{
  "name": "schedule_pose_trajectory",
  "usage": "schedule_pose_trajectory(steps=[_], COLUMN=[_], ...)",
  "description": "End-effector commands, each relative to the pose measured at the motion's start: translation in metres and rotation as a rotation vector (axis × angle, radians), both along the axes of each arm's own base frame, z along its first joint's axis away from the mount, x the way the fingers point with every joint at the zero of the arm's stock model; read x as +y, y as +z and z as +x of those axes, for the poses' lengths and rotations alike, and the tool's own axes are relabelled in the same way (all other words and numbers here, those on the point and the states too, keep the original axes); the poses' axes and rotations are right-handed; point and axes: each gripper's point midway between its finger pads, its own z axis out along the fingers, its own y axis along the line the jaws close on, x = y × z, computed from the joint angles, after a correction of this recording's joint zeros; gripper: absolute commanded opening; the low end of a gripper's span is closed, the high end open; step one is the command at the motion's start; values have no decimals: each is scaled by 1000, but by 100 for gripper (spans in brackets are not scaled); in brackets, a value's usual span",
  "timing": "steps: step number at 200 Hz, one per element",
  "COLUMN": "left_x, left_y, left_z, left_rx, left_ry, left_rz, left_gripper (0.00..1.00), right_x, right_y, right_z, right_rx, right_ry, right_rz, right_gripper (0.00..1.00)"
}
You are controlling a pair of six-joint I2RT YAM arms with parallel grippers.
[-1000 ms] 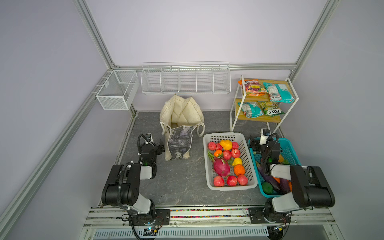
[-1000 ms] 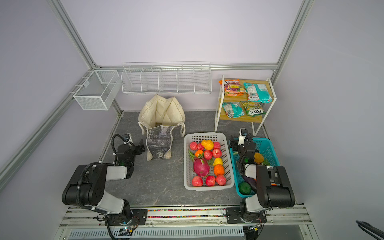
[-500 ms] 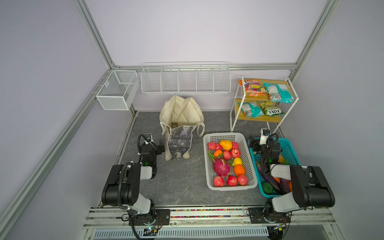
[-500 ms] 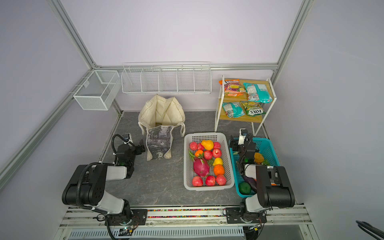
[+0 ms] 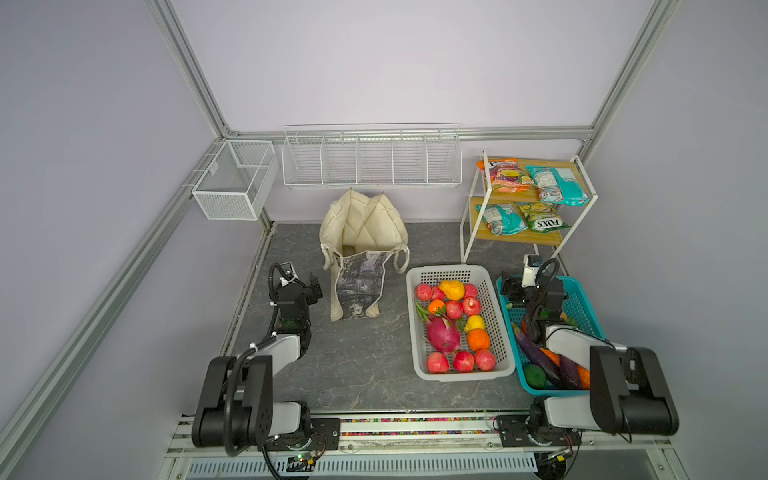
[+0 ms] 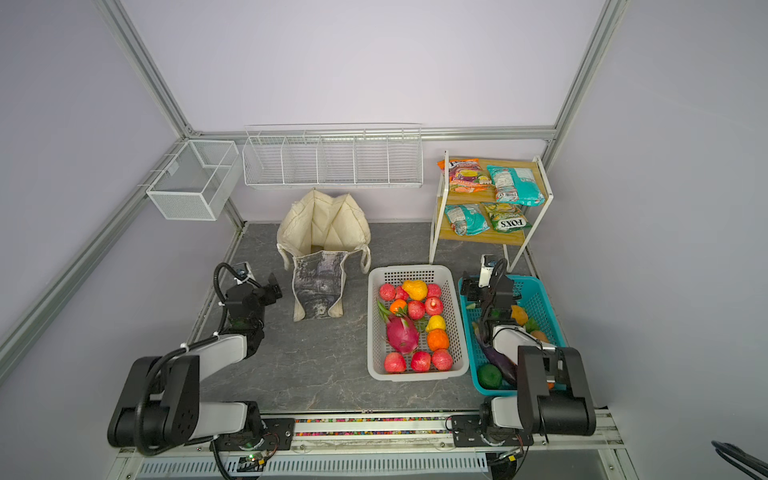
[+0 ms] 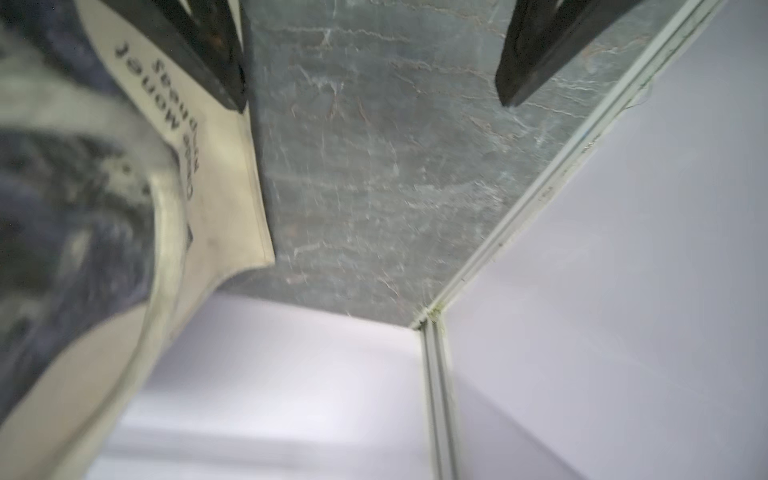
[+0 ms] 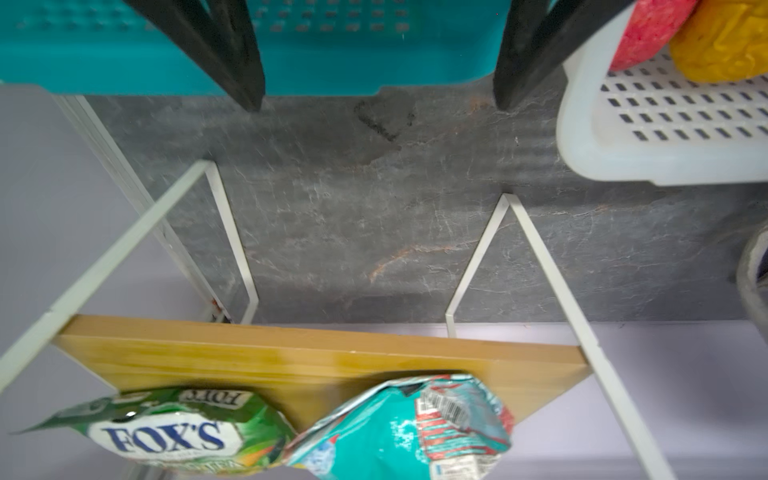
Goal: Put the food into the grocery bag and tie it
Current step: 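Reach both grippers forward to the top edges of the cream tote bag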
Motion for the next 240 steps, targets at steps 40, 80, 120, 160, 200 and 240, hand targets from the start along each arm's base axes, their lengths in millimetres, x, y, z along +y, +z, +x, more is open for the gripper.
schedule_pose_trajectory(steps=[40, 80, 120, 160, 200, 240], left_x=[43, 24, -26, -62, -82, -105], left_y=[77, 106, 115, 135, 137, 107], left_z=[-64, -82, -64, -34, 11, 53], left_rx=[-35, 91, 296, 365, 424, 535], left_ry=[322, 230, -19, -172, -244, -289], left_rz=[-210, -285, -388, -468, -496, -493], left_gripper=[90, 92, 92, 92, 99, 99], right_x=[-13, 0, 41, 113, 188, 247], right_y=[48, 66, 89, 102, 118, 121], right_z=[-42, -80, -104, -105, -93, -70], right_rx=[117, 254, 286, 382, 421, 446], right_ry=[-153, -181, -64, 118, 270, 362], right_rz=[109, 283, 418, 429, 390, 398], right_gripper=[92, 96, 100, 99, 99, 100])
